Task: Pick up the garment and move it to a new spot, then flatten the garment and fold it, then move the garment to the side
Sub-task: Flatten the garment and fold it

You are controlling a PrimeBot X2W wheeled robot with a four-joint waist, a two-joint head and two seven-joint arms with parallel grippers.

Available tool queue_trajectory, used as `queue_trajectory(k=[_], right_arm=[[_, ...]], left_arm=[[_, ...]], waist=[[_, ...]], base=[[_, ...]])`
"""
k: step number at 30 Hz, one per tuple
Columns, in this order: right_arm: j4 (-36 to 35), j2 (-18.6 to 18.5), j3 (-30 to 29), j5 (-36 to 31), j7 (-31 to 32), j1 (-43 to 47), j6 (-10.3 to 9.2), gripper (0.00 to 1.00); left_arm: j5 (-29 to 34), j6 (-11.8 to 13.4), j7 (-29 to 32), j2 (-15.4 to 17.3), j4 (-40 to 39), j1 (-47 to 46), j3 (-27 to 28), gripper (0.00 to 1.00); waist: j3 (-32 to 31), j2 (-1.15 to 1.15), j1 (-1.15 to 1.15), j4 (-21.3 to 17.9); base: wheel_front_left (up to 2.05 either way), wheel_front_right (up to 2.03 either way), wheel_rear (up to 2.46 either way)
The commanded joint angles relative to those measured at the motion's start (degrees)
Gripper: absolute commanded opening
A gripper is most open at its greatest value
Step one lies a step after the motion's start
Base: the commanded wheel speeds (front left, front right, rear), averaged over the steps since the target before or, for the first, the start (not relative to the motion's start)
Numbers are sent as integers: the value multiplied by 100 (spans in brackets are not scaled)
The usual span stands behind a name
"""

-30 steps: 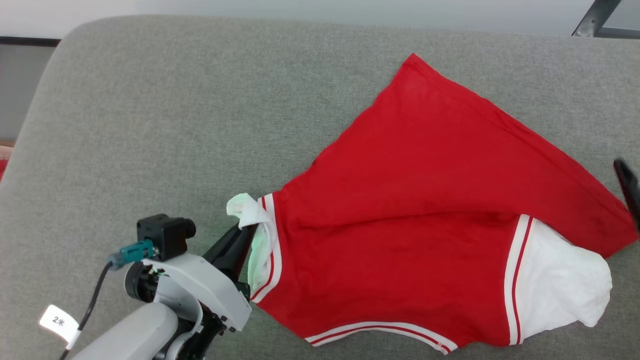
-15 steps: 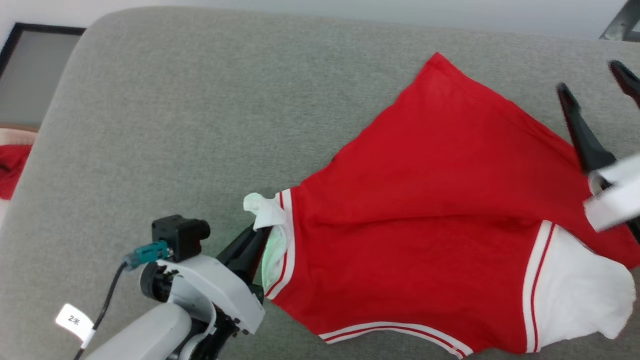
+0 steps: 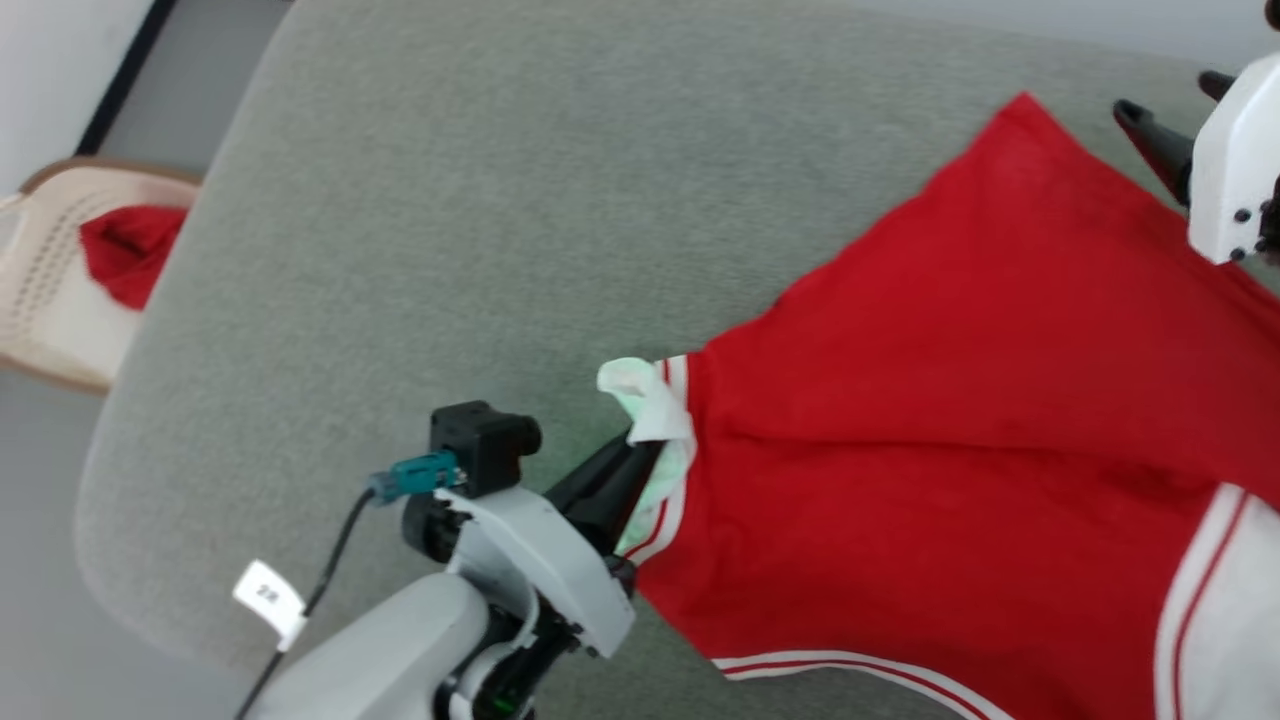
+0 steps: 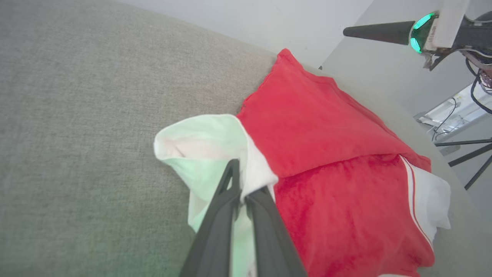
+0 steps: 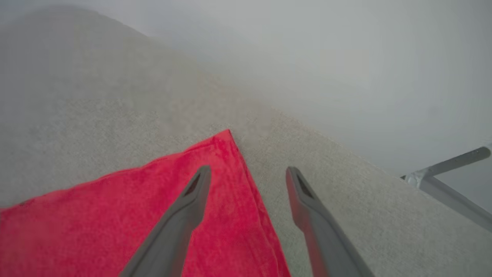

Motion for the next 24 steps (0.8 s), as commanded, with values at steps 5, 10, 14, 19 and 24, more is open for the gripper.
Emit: queue_trajectory(k=[5,10,14,19,24], right_arm=[[711,48,356,161,660,-550,0,100],[1414,121,618,168,1156,-940,0,100],[1933,194,767,88,1435,-1138,0,100],[2534,275,902,-44,1620,-1156,0,100],[2989,325,963,-107,1779,-1178,-1,52]], left_arm=[[62,-211,-57,-298,234,-193,-115,6],[102,-414,-100,-586,485,-341,-211,5],[105,-541,-147,-772,679,-429,-259,5],[76,-658,-200,-922,878,-465,-272,4],[64,-746,-234,-988,1028,-513,-280,2]], waist=[[315,0,0,594],[478,0,0,880],[580,0,0,1043],[643,0,0,1145],[664,0,0,1179]], base=[[0,0,0],[0,0,0],[0,0,0],[0,0,0],[0,0,0]])
